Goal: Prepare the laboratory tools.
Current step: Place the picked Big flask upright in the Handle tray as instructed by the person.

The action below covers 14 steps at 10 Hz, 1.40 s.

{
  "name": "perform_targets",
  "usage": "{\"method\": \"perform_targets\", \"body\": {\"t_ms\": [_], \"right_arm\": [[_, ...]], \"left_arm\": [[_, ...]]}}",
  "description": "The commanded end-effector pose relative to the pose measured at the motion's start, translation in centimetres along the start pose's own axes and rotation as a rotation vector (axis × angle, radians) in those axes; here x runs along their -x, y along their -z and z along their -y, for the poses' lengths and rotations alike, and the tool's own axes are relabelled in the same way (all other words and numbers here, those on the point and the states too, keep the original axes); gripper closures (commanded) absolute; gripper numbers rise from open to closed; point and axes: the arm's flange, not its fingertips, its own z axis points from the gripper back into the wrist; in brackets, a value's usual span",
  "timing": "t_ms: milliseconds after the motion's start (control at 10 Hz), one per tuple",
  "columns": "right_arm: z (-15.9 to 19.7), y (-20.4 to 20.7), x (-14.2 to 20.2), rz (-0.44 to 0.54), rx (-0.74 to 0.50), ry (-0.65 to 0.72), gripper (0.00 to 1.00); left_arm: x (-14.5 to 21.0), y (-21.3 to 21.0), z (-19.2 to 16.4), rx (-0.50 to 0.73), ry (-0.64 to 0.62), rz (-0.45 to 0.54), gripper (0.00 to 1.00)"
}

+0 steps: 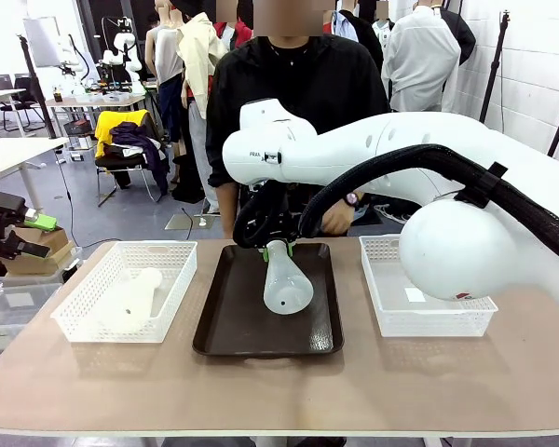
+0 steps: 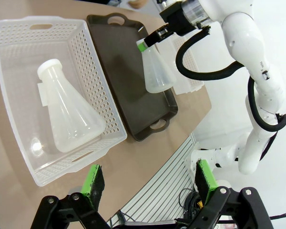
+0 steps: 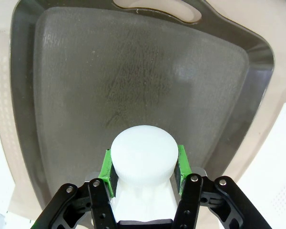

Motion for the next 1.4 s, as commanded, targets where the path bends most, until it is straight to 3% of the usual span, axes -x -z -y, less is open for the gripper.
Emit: {"method": "perform_targets", "body": {"t_ms": [0,700,1300], "right_arm": [[0.0,0.0,0.2,0.008,0.003,0.004,1.0],[-0.2,-1.1,1.1,0.01,0.026,-0.004,1.0],[1.9,-6.8,7.0,0.204,-0.054,-0.148,1.0]], "left_arm": [[0.2,-0.3,0.0,-0.003,0.009,-0.01,0.0],[0.2,-0.3,0.0,-0.003,0.009,-0.01,0.0],[0.2,-0.3,0.0,-0.003,0.009,-0.01,0.0]]}}
